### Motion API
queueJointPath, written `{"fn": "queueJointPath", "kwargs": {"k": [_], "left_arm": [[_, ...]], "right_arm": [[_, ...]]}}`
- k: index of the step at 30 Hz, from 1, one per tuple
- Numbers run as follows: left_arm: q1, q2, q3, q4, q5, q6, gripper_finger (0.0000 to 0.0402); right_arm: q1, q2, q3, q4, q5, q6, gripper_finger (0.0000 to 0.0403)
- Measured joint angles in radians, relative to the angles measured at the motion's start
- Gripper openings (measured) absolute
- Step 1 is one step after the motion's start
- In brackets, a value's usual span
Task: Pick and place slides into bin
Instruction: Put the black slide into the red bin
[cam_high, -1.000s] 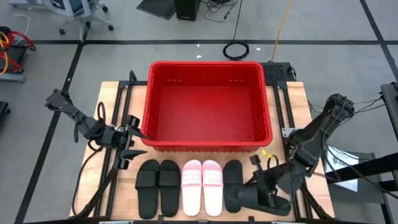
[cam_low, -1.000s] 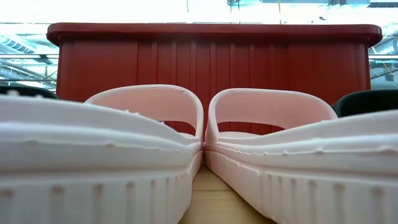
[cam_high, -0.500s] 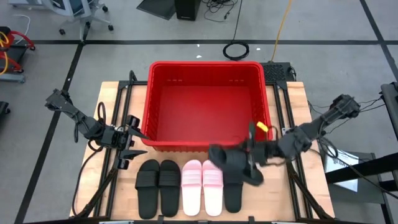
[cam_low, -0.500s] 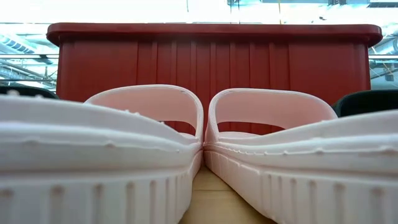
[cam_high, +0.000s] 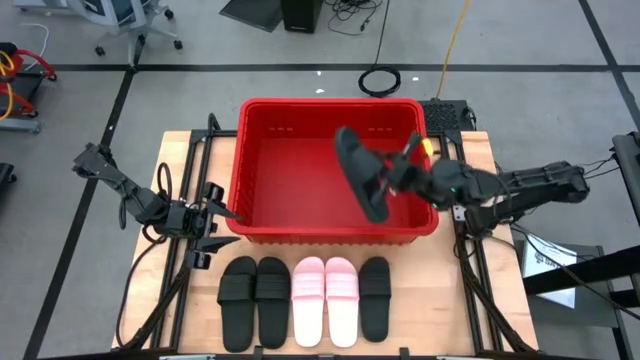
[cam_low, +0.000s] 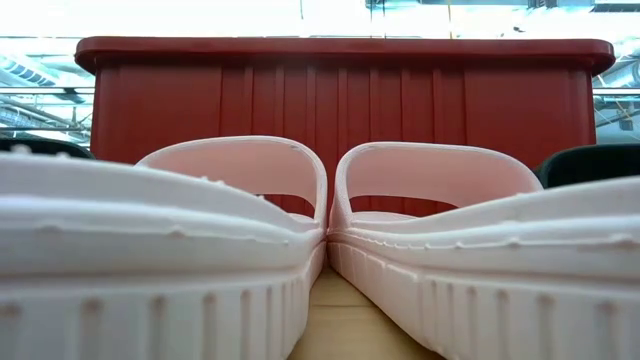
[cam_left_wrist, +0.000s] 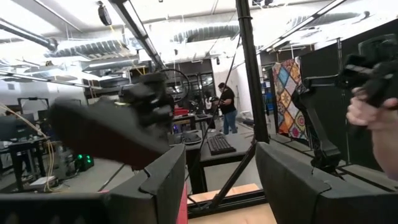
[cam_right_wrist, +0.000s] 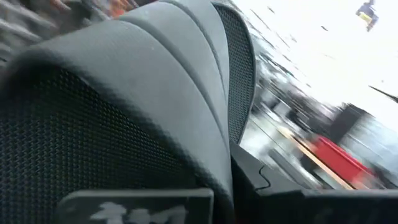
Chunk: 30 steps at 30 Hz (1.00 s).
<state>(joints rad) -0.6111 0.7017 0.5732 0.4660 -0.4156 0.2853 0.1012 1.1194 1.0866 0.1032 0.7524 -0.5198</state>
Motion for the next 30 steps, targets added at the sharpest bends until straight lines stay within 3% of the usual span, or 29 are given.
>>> {"fn": "queueJointPath", "kwargs": {"k": [4, 9, 14, 24, 30], "left_arm": [[0.000, 0.000, 0.000, 0.000, 0.000, 0.000, 0.0202], [0.000, 0.000, 0.000, 0.000, -0.005, 0.000, 0.0202], [0.000, 0.000, 0.000, 0.000, -0.024, 0.009, 0.0202], [0.002, 0.001, 0.000, -0.009, -0.267, 0.021, 0.0202], [0.004, 0.000, 0.000, -0.012, -0.338, 0.026, 0.0202]], "right_arm": [[-0.115, 0.002, 0.030, -0.144, 0.057, 0.052, 0.0004], [-0.255, 0.016, 0.103, -0.457, -0.054, 0.240, 0.0004], [-0.345, 0.033, 0.137, -0.655, -0.073, 0.301, 0.0004], [-0.445, 0.172, 0.138, -0.785, -0.070, 0.335, 0.0004], [-0.512, 0.303, 0.138, -0.841, -0.071, 0.384, 0.0004]]}}
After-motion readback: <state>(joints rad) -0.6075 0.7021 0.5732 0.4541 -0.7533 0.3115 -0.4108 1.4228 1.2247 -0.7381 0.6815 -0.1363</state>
